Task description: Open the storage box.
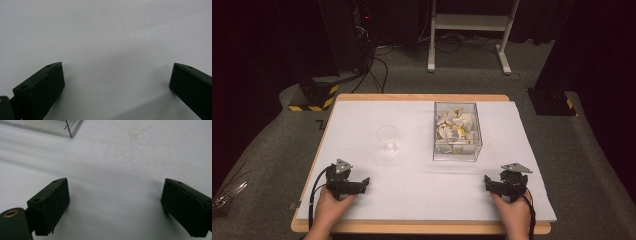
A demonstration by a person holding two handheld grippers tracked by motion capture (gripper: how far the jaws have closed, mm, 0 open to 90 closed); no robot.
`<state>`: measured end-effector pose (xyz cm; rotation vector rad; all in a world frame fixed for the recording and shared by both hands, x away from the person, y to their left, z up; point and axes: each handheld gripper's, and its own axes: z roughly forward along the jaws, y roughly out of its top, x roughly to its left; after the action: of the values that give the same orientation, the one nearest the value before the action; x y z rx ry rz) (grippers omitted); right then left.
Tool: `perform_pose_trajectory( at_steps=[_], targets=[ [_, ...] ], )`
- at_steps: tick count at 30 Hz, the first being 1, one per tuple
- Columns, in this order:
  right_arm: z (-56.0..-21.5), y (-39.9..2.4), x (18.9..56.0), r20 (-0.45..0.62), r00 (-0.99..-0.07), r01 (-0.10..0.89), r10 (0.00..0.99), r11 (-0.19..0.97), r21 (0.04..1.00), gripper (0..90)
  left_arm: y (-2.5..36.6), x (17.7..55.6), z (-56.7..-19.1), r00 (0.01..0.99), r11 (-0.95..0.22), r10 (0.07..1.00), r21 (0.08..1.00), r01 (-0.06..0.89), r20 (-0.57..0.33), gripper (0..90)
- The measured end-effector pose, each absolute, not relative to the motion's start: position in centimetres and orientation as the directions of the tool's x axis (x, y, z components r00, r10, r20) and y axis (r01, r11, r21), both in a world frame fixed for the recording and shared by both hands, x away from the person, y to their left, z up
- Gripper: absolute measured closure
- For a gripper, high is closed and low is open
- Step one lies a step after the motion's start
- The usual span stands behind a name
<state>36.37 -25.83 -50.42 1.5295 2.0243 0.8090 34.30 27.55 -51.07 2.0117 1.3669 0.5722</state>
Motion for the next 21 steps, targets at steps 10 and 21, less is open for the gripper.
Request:
perform_pose_trajectory(
  at_steps=[10, 21],
  targets=[
    [-50.48, -25.87, 36.36, -0.020, -0.267, 0.681, 0.963, 0.204, 0.703, 8.2, 27.57, 34.31, -51.07, 0.368, -0.262, 0.930, 0.709, 0.655, 0.004, 0.2],
    [-50.50, -25.85, 36.34, -0.018, -0.265, 0.681, 0.964, 0.200, 0.704, 8.2, 27.57, 34.30, -51.08, 0.368, -0.262, 0.930, 0.708, 0.655, 0.004, 0.2]
  ],
)
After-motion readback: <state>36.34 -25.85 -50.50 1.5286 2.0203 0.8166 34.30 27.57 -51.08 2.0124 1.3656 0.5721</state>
